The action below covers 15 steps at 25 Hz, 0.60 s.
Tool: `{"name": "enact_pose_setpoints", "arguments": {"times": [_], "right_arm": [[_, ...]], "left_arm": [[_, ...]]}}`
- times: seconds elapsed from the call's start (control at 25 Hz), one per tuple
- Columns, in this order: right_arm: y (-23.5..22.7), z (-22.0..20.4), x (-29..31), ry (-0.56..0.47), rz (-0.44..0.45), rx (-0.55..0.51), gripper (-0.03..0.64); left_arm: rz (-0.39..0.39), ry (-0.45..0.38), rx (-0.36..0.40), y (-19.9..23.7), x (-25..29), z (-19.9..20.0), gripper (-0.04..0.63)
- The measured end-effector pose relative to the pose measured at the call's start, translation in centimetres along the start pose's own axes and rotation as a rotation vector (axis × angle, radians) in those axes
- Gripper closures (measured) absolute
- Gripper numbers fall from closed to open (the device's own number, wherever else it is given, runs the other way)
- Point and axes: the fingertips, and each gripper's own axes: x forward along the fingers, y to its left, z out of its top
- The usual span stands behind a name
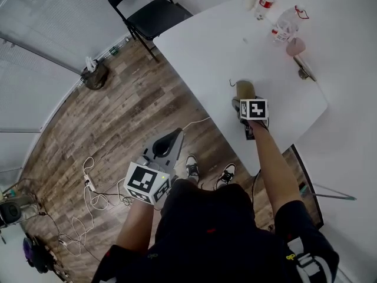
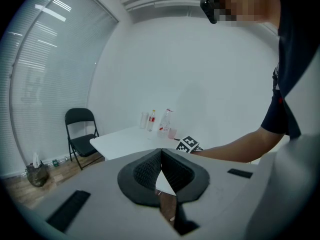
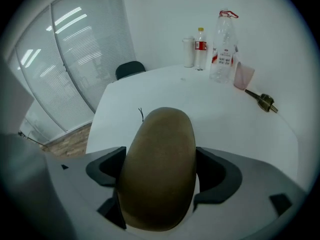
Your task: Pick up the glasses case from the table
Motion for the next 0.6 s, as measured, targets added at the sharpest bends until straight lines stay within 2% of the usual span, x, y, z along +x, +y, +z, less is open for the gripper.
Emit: {"name": "enact_pose_setpoints", "arguments": {"times": [0.2,0.36,0.6], "right_arm": [[-0.1,-0.5,1.2,0.025,-0.012,0.060,0.204],[-0.2,-0.5,1.0,0.022,-0.031,0.065,0.204],[-0.9,0.2,-2.5,-0.099,-0.025,0.067,0.206]], "left_arm": [[0.001,0.002,-0.002,0.1,-0.1,-0.3,0.575],[-0.009,-0.002,0.003,-0.3,-0.3,0.0,0.575],[-0.025,-0.010,0.022,-1.3,-0.9,0.7,0.575]]}}
